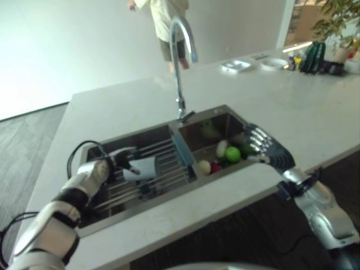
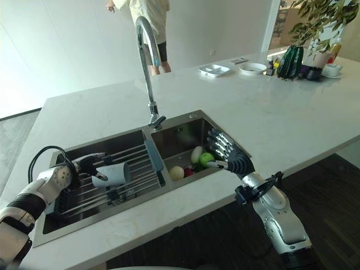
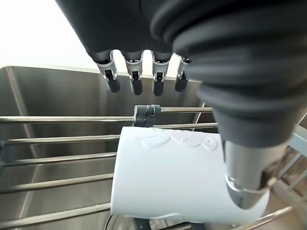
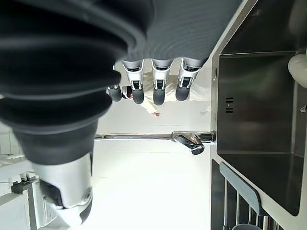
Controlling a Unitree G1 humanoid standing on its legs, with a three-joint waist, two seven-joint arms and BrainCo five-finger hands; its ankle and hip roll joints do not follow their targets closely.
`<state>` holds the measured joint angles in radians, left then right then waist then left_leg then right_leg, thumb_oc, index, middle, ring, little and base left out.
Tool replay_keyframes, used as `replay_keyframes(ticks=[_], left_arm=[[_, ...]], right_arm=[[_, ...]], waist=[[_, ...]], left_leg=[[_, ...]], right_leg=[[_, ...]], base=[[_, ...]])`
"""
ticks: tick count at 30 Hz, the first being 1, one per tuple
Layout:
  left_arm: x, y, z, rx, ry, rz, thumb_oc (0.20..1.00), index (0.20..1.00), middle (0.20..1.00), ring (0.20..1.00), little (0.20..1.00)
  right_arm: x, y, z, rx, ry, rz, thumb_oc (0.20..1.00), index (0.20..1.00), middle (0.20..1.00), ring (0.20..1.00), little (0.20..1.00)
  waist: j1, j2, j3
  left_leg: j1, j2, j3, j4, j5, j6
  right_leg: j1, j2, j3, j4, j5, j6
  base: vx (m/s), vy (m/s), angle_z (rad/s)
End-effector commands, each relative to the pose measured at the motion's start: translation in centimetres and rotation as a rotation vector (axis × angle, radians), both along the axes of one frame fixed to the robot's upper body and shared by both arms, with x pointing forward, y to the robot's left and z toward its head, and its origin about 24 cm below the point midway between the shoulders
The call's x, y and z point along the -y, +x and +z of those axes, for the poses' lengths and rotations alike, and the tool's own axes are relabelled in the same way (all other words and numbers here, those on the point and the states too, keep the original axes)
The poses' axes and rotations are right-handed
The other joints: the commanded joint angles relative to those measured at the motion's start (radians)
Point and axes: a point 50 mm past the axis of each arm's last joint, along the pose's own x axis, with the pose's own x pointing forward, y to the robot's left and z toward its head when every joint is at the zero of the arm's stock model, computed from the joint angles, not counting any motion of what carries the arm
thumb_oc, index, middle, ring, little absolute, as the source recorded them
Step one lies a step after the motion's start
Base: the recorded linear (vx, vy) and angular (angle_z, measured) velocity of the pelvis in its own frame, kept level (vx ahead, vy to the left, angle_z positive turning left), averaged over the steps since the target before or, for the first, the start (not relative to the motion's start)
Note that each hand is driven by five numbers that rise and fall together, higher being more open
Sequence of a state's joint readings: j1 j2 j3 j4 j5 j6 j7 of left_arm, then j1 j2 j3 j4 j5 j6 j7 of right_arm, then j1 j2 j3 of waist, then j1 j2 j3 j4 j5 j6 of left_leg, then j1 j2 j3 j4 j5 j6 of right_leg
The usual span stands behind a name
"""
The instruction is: Place the dishes in the dishwasher.
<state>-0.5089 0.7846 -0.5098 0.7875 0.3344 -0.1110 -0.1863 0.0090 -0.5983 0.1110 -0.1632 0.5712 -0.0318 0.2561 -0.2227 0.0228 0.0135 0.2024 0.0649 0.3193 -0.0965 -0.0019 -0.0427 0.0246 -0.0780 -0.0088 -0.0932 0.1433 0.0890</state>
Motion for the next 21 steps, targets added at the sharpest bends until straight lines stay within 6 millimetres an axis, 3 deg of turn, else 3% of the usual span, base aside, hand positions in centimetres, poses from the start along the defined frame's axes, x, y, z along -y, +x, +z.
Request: replay_keyframes(ticks=[1, 21], left_arm=[[-1.6, 1.5, 3.2, 0.135, 0.037, 0.054, 1.000, 1.000, 1.000, 1.000, 1.000], [-2.8, 0.5, 1.3, 0.033, 0.055, 0.105, 1.000, 1.000, 1.000, 1.000, 1.000]], right_arm=[[-0.6, 1.0, 2.8, 0.145, 0.047, 0.031, 1.000, 1.000, 1.000, 1.000, 1.000], [-0.3, 0.7, 2.7, 0.138, 0.016, 0.033, 1.000, 1.000, 1.000, 1.000, 1.000]], waist=[[-0.012, 0.014, 0.019], [-0.036, 0.010, 0.016]], left_leg=[[-0.010, -0.056, -0.035, 0.009, -0.053, 0.068], [0.000, -0.063, -0.012, 0.009, -0.066, 0.079]], right_leg=[[0.067, 0.012, 0.013, 0.006, -0.067, 0.032], [0.063, 0.018, 0.033, 0.006, -0.067, 0.037]], base=[[0.03, 0.019, -0.07], [0.01, 0.015, -0.05]])
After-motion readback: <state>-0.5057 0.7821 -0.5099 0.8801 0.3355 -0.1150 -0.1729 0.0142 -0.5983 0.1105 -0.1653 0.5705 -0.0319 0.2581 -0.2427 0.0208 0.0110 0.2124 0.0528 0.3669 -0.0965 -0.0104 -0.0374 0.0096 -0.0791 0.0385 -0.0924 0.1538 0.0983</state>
